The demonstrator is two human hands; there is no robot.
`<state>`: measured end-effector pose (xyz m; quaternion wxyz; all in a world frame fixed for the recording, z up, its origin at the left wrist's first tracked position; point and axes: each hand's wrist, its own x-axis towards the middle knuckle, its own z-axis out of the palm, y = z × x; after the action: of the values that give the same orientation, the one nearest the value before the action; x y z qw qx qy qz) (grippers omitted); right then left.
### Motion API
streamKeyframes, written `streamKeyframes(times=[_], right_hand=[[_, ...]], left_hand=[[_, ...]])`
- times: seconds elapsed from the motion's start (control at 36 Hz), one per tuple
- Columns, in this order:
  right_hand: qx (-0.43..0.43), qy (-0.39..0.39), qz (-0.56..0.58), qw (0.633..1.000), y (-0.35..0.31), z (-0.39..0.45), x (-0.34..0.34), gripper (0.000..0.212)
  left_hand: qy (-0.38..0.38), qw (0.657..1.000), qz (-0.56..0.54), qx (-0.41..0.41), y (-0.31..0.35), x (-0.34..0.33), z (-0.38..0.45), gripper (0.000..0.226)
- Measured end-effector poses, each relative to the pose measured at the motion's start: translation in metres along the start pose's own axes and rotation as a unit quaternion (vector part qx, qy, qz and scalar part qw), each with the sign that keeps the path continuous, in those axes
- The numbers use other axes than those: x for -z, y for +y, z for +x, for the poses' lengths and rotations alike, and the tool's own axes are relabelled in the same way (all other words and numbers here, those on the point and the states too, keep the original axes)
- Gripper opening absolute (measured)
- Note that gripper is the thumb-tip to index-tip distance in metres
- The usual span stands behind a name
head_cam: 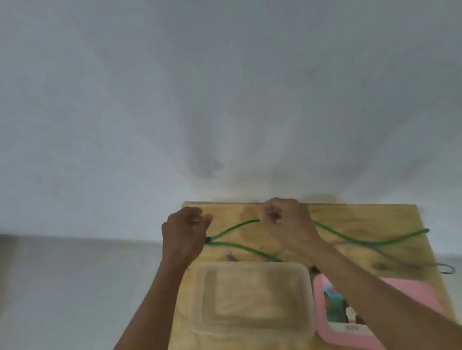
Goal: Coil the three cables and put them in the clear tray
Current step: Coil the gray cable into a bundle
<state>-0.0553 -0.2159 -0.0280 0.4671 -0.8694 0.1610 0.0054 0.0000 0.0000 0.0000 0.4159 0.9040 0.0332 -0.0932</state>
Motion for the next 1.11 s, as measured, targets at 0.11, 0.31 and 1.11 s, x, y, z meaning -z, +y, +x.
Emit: streamKeyframes(times=[0.11, 0.31, 1.11], right_hand=[[-0.034, -0.089, -0.087, 0.992, 0.014, 0.005, -0.03, 0.013], [-0.064, -0.216, -0.244, 0.943, 0.039, 0.023, -0.06, 0.019], [0.046, -0.353, -0.382, 0.853, 0.073, 0.052, -0.072, 0.023]], left_hand=[[-0.078, 0.995, 0.049, 0.036, -0.033, -0.007, 0.014, 0.022], [-0.191, 0.972, 0.135, 0.022, -0.068, -0.033, 0.046, 0.013], [-0.354, 0.9, 0.253, 0.009, -0.099, -0.093, 0.076, 0.016]])
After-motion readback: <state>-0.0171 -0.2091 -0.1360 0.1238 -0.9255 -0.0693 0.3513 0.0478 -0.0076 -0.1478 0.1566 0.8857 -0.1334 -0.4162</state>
